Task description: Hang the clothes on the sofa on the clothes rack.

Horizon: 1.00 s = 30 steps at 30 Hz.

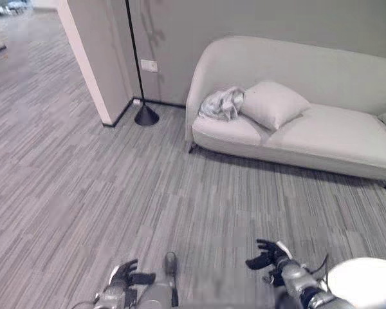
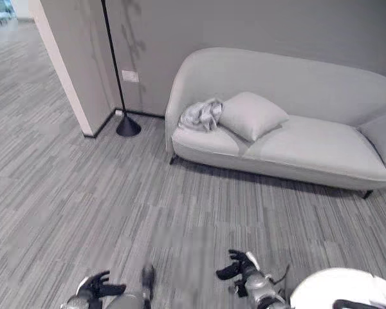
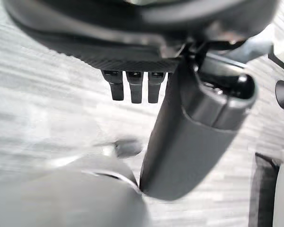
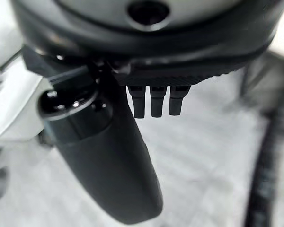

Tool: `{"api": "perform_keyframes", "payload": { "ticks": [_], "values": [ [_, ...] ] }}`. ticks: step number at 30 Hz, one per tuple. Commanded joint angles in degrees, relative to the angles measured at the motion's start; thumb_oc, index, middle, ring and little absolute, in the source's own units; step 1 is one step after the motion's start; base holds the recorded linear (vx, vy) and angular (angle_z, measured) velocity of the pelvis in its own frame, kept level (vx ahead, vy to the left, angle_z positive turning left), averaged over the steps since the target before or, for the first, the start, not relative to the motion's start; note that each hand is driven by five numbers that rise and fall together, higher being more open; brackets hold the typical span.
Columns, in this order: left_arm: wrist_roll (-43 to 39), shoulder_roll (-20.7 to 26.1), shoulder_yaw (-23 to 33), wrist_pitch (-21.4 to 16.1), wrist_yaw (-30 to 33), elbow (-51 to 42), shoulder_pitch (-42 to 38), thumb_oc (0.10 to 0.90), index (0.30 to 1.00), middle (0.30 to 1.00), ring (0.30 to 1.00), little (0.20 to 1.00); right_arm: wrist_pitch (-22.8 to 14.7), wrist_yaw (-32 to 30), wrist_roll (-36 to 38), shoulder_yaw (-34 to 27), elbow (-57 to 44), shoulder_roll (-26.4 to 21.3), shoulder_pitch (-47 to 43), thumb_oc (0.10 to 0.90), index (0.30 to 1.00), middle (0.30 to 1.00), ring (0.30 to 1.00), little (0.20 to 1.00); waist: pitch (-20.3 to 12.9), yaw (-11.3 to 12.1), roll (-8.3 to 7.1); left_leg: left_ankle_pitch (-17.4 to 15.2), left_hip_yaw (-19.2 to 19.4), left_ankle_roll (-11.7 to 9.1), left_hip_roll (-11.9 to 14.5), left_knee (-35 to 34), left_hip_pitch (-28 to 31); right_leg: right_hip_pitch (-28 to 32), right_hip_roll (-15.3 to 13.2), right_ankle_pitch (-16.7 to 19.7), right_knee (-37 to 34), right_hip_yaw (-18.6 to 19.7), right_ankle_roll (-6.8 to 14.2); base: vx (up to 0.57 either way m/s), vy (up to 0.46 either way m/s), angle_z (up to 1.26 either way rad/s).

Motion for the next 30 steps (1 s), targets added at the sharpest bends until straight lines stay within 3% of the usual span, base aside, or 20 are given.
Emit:
{"api": "perform_keyframes", "payload": {
  "ticks": [1,3,5,6,7,8,11,13,14,17,19,22,23,26,28,29,30],
  "values": [
    [3.8,-1.6,-5.9,1.8,0.8,3.6,3.7,0.800,0.900,0.900,0.900,0.900,-0.2,1.0,0.0,0.0,-1.4,0.8,0.7,0.800,0.900,0.900,0.900,0.900,-1.6,2.0,1.28,-3.9,-0.6,-4.4,0.8,-4.0,4.2,-7.3,-5.4,12.9,11.0,2.2,2.9,0.68,0.333,0.20],
    [10.9,-1.1,-10.8,1.1,0.8,1.8,3.3,0.800,0.900,0.900,0.900,0.900,-0.2,1.3,-0.5,-0.2,-1.0,1.0,2.1,0.800,0.900,0.900,0.900,0.900,-1.8,0.8,1.22,-7.5,0.8,-1.3,-2.4,-4.0,8.0,-12.1,-10.9,22.4,28.2,0.9,5.3,0.66,0.397,0.15],
    [12.2,0.0,-13.3,0.6,0.6,-0.3,2.7,0.800,0.900,0.900,0.900,0.900,-0.6,0.4,0.0,-0.7,-2.6,0.4,2.2,0.800,0.900,0.900,0.900,0.900,-1.3,-0.4,2.08,-10.3,1.0,0.6,-4.3,-4.0,11.2,-16.5,-15.5,27.7,38.4,-0.3,5.9,0.54,0.370,0.12],
    [12.5,0.7,-14.1,0.7,0.7,-1.6,1.8,0.800,0.900,0.900,0.900,0.900,-0.9,-0.9,-0.2,-1.5,-4.6,-0.3,1.8,0.800,0.900,0.900,0.900,0.900,-0.3,-0.8,2.62,-11.9,1.1,1.6,-4.8,-4.0,13.0,-19.8,-17.4,27.0,42.9,-0.2,6.0,0.48,0.271,0.35],
    [13.0,1.1,-14.9,0.8,1.3,-2.4,0.8,0.800,0.900,0.900,0.900,0.900,-1.0,-2.2,-0.1,-2.5,-7.2,-1.3,1.5,0.800,0.900,0.900,0.900,0.900,0.4,-1.6,3.33,-12.8,1.0,1.5,-4.3,-4.0,13.9,-23.5,-16.9,22.1,45.1,-0.4,4.6,0.38,0.167,0.37],
    [13.6,1.5,-15.5,0.8,1.7,-3.4,0.1,0.800,0.900,0.900,0.900,0.900,-1.3,-3.6,0.7,-3.9,-10.6,-2.4,1.3,0.800,0.900,0.900,0.900,0.900,1.0,-2.5,4.08,-13.0,0.4,1.1,-3.7,-4.0,14.9,-26.0,-14.6,17.1,42.5,0.1,3.4,0.31,0.029,0.05],
    [13.0,1.7,-16.4,0.2,2.4,-5.5,-1.1,0.800,0.900,0.900,0.900,0.900,-2.8,-7.2,6.3,-10.3,-17.5,-5.6,1.1,0.800,0.900,0.900,0.900,0.900,2.3,-3.7,5.77,-13.4,0.8,0.1,-1.7,-4.0,16.5,-29.2,-8.9,12.8,29.1,-0.8,2.3,0.29,-0.062,0.25],
    [12.4,1.5,-16.1,-0.2,2.4,-6.3,-1.9,0.800,0.900,0.900,0.900,0.900,-3.2,-10.5,6.5,-13.7,-22.5,-7.5,0.6,0.800,0.900,0.900,0.900,0.900,2.4,-3.6,6.28,-14.7,1.2,-1.3,-0.7,-4.0,18.0,-28.4,-5.6,14.0,10.2,-1.3,3.4,0.45,-0.165,0.15],
    [12.4,0.8,-15.7,-0.6,3.2,-6.5,-3.2,0.800,0.900,0.900,0.900,0.900,-3.6,-14.1,6.4,-16.7,-27.6,-8.4,0.7,0.800,0.900,0.900,0.900,0.900,2.8,-3.7,5.71,-16.3,1.7,-2.1,-0.3,-4.0,19.7,-27.6,-4.2,17.2,-2.2,0.5,5.0,0.38,-0.172,-0.14],
    [13.0,-0.3,-14.8,-0.8,3.8,-6.0,-3.1,0.800,0.900,0.900,0.900,0.900,-4.0,-17.8,4.3,-19.8,-31.0,-9.6,0.7,0.800,0.900,0.900,0.900,0.900,2.8,-3.1,5.60,-17.8,2.2,-2.4,-0.1,-4.0,22.0,-29.1,-4.7,19.0,-3.9,2.0,6.5,0.42,-0.149,-0.12],
    [12.1,-1.0,-13.1,-0.8,4.9,-5.5,-1.7,0.800,0.900,0.900,0.900,0.900,-4.8,-22.7,2.0,-23.3,-33.6,-10.8,2.0,0.800,0.900,0.900,0.900,0.900,2.3,-3.1,5.63,-19.5,0.8,-2.9,0.4,-4.0,25.1,-27.0,-4.5,19.5,-3.9,2.6,6.0,0.63,-0.233,0.14],
    [9.8,-2.6,-9.0,0.0,6.0,-2.9,1.4,0.800,0.900,0.900,0.900,0.900,-5.1,-29.1,-0.2,-29.0,-36.5,-12.4,3.8,0.800,0.900,0.900,0.900,0.900,1.3,-3.0,6.30,-16.8,0.0,-4.5,3.4,2.0,25.7,-23.7,-2.7,18.5,-3.9,2.7,4.5,0.61,-0.313,0.54],
    [8.9,-2.9,-7.8,0.6,5.9,-1.9,2.4,0.800,0.900,0.900,0.900,0.900,-4.6,-30.5,-0.6,-30.3,-38.3,-13.1,4.1,0.800,0.900,0.900,0.900,0.900,1.4,-2.7,6.12,-15.5,0.0,-5.3,4.0,8.3,23.0,-22.4,-2.5,17.6,-3.9,2.4,3.9,0.48,-0.343,0.46],
    [10.6,-2.6,-6.2,1.7,5.8,1.2,3.9,0.800,0.900,0.900,0.900,0.900,-4.9,-34.8,-4.0,-34.8,-42.7,-15.8,5.7,0.800,0.900,0.900,0.900,0.900,3.1,-2.0,5.43,-6.6,0.7,-8.4,7.6,31.0,13.5,-18.0,-0.7,13.7,-3.9,2.1,0.6,0.37,-0.313,-0.05],
    [11.7,-2.4,-6.8,1.6,6.4,1.0,3.9,0.800,0.900,0.900,0.900,0.900,-4.7,-36.5,-5.5,-36.4,-43.6,-16.9,6.5,0.800,0.900,0.900,0.900,0.900,4.0,-1.8,5.23,-5.9,0.8,-8.4,8.8,36.4,9.9,-17.1,-0.1,12.7,-3.9,2.1,-0.3,0.22,-0.223,-0.14],
    [12.7,-2.6,-7.8,1.3,6.8,-0.2,3.5,0.800,0.900,0.900,0.900,0.900,-4.6,-38.3,-6.6,-37.7,-45.6,-18.2,6.9,0.800,0.900,0.900,0.900,0.900,5.2,-1.7,4.62,-10.2,1.5,-6.4,8.0,35.7,5.1,-16.2,-0.3,11.9,-3.9,2.8,-0.8,0.32,-0.197,0.06],
    [13.3,-2.8,-8.5,0.9,6.9,-1.5,3.5,0.800,0.900,0.900,0.900,0.900,-5.3,-38.0,-6.5,-38.3,-47.6,-18.2,7.6,0.800,0.900,0.900,0.900,0.900,5.0,-1.6,4.47,-13.2,1.3,-5.1,6.0,30.8,3.7,-16.3,-0.9,12.0,-3.9,3.6,-0.5,0.22,-0.088,0.13]
  ]
}}
